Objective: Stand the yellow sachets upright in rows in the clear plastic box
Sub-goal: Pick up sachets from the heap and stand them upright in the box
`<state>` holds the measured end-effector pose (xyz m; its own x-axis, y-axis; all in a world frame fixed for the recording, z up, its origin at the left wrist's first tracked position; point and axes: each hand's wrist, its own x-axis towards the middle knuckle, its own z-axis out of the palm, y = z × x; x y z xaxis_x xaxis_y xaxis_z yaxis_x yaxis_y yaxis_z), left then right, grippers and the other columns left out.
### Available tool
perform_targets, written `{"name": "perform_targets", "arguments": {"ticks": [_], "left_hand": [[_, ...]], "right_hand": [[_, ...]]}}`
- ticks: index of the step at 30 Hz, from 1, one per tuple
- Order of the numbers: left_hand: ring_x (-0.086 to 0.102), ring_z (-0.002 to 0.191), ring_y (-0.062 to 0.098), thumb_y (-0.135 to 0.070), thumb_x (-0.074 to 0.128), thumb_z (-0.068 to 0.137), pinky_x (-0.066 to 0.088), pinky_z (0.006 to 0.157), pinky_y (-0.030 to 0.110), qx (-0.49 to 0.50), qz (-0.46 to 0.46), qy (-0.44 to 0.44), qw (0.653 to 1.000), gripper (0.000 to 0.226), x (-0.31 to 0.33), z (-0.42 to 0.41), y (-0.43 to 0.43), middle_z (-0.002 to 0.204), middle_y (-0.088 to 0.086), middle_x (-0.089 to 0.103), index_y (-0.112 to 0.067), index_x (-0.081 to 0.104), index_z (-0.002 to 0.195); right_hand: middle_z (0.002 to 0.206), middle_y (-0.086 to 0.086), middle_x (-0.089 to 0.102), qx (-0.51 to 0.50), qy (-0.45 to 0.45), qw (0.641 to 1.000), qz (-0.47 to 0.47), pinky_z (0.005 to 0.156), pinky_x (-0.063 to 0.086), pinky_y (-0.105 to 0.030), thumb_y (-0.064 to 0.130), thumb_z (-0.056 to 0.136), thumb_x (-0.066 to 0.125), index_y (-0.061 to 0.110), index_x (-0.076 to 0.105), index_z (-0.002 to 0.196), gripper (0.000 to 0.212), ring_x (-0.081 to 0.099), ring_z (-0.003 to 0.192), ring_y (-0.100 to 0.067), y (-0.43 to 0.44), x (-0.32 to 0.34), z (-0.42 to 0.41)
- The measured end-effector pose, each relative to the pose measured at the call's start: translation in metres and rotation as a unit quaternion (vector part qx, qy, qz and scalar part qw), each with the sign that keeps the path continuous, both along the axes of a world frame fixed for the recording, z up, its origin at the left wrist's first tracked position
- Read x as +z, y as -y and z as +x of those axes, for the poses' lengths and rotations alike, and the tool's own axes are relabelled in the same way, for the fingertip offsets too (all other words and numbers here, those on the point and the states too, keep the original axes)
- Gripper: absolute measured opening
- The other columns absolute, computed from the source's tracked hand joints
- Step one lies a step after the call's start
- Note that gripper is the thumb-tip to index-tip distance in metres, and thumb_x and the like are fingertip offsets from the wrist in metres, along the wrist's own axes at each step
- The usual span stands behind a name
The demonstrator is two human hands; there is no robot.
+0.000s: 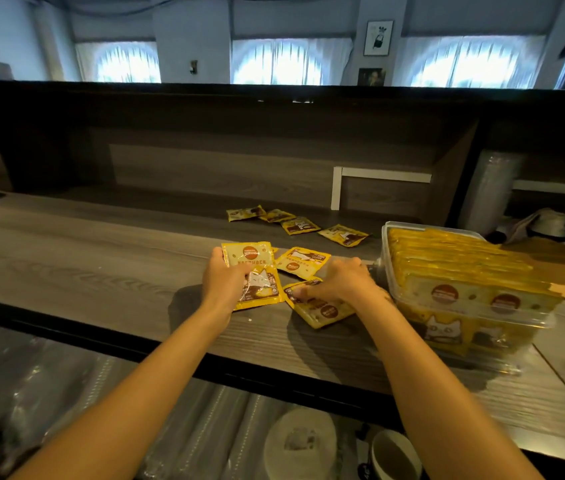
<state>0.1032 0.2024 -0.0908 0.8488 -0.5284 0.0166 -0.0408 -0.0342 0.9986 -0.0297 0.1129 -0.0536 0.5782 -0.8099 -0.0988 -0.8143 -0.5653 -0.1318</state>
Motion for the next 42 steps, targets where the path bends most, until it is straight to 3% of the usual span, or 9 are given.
{"name": "perform_targets", "arguments": {"ticks": [3, 8, 16, 20, 22, 24, 32, 37, 42], "left_hand": [[0.066, 0.094, 0.026, -0.008, 0.056, 0.087, 0.055, 0.085, 0.046, 0.011, -0.001, 0.002, 1.000, 0.017, -0.002, -0.001, 0.001, 0.109, 0.010, 0.064, -0.018, 0.049, 0.099], [0.063, 0.083, 0.019, -0.005, 0.054, 0.089, 0.054, 0.062, 0.029, 0.016, -0.034, 0.019, 0.999, 0.025, -0.002, -0.004, -0.001, 0.107, 0.006, 0.062, -0.014, 0.049, 0.112], [0.064, 0.083, 0.017, -0.008, 0.061, 0.086, 0.054, 0.057, 0.024, 0.030, -0.044, 0.066, 0.996, 0.030, 0.002, -0.008, -0.006, 0.109, 0.006, 0.061, -0.013, 0.045, 0.110], [0.061, 0.090, 0.018, 0.002, 0.062, 0.083, 0.053, 0.058, 0.024, 0.021, -0.060, 0.104, 0.993, 0.048, 0.007, -0.012, -0.007, 0.107, 0.002, 0.053, -0.016, 0.040, 0.121], [0.059, 0.090, 0.016, 0.003, 0.062, 0.081, 0.049, 0.056, 0.019, 0.038, -0.051, 0.149, 0.987, 0.039, 0.013, -0.014, -0.007, 0.102, 0.002, 0.056, -0.015, 0.046, 0.112], [0.056, 0.078, 0.011, 0.000, 0.060, 0.081, 0.041, 0.049, 0.013, 0.062, -0.061, 0.180, 0.980, 0.026, 0.022, -0.018, -0.006, 0.088, -0.002, 0.056, -0.015, 0.047, 0.098], [0.052, 0.082, 0.012, -0.005, 0.060, 0.085, 0.037, 0.053, 0.009, 0.024, -0.115, 0.276, 0.954, 0.014, 0.073, -0.044, 0.019, 0.087, 0.000, 0.054, -0.014, 0.050, 0.087], [0.055, 0.085, 0.015, 0.000, 0.065, 0.081, 0.041, 0.059, 0.016, -0.001, -0.124, 0.302, 0.945, 0.019, 0.096, -0.061, 0.049, 0.087, 0.002, 0.056, -0.014, 0.051, 0.083], [0.053, 0.081, 0.011, 0.008, 0.057, 0.081, 0.047, 0.058, 0.013, -0.045, -0.158, 0.332, 0.929, 0.032, 0.110, -0.088, 0.084, 0.075, -0.006, 0.052, -0.020, 0.047, 0.070]], "right_hand": [[0.142, -0.016, 0.036, 0.001, -0.007, 0.998, 0.065, 0.103, 0.039, -0.035, 0.062, 0.076, 0.060, 0.005, 0.037, 0.137, 0.087, 0.037, 0.131, -0.030, 0.002, 0.004, 0.000], [0.138, -0.013, 0.044, -0.038, 0.151, 0.982, 0.103, 0.097, 0.044, -0.038, 0.038, 0.073, 0.076, 0.006, 0.032, 0.135, 0.083, 0.042, 0.128, -0.031, 0.000, -0.002, 0.005], [0.130, -0.014, 0.047, -0.032, 0.282, 0.951, 0.126, 0.087, 0.052, -0.035, 0.006, 0.082, 0.064, 0.009, 0.036, 0.132, 0.057, 0.052, 0.117, -0.028, -0.011, 0.002, 0.008], [0.109, -0.012, 0.056, -0.046, 0.361, 0.931, 0.022, 0.070, 0.045, -0.029, 0.004, 0.081, 0.066, 0.006, 0.053, 0.107, 0.029, 0.055, 0.104, -0.026, -0.016, 0.003, 0.005], [0.086, -0.008, 0.057, -0.032, 0.385, 0.921, -0.046, 0.064, 0.046, -0.029, 0.004, 0.082, 0.064, 0.009, 0.056, 0.082, 0.010, 0.058, 0.087, -0.022, -0.018, 0.010, 0.005], [0.073, -0.006, 0.059, -0.019, 0.410, 0.906, -0.101, 0.062, 0.051, -0.033, 0.006, 0.084, 0.061, 0.010, 0.057, 0.069, 0.016, 0.060, 0.075, -0.021, -0.021, 0.021, 0.004], [0.111, -0.013, 0.063, -0.004, 0.424, 0.891, -0.160, 0.073, 0.041, -0.033, 0.009, 0.094, 0.044, 0.007, 0.060, 0.112, 0.024, 0.058, 0.103, -0.031, 0.001, 0.074, -0.018], [0.110, -0.016, 0.066, 0.005, 0.466, 0.863, -0.193, 0.085, 0.053, -0.042, 0.003, 0.091, 0.049, 0.006, 0.063, 0.112, 0.026, 0.060, 0.105, -0.032, 0.027, 0.097, -0.052], [0.115, -0.015, 0.066, -0.040, 0.510, 0.827, -0.231, 0.082, 0.054, -0.033, 0.010, 0.093, 0.053, 0.007, 0.063, 0.118, 0.027, 0.063, 0.107, -0.027, 0.060, 0.099, -0.094]]}}
